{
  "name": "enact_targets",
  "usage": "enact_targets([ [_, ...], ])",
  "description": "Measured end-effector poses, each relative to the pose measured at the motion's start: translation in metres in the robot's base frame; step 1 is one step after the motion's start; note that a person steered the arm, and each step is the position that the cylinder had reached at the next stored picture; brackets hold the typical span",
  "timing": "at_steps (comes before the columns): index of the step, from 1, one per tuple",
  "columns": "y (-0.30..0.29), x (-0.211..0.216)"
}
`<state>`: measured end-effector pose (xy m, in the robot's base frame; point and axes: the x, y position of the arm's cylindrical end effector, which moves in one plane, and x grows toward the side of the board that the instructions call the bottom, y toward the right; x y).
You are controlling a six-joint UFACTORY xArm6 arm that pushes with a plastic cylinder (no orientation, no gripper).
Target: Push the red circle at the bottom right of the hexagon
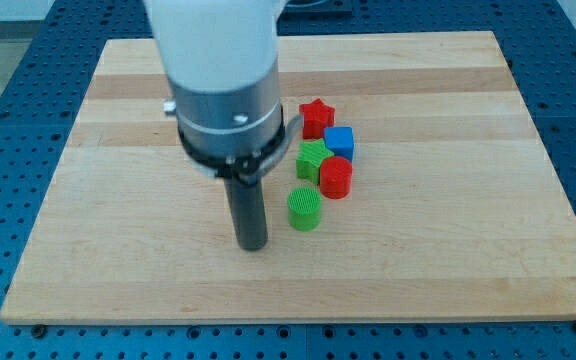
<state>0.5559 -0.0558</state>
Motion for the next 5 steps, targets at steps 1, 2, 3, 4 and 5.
enact_targets([
  [1, 0.016, 0.002],
  [2, 0.035, 0.001],
  [3, 0.051, -0.007],
  [4, 0.071, -0.023],
  [5, 0.100, -0.031],
])
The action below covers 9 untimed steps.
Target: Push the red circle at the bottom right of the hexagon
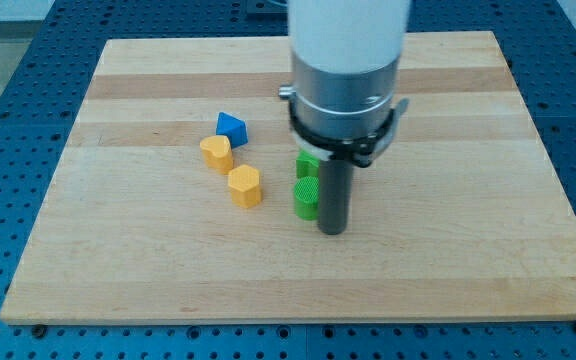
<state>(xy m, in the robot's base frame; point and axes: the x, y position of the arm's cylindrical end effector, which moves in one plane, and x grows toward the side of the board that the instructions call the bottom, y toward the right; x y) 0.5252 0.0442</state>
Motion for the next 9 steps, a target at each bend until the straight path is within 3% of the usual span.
enact_targets([
  [1, 0.029, -0.010],
  [4, 0.034, -0.057],
  [9, -0.092, -0.052],
])
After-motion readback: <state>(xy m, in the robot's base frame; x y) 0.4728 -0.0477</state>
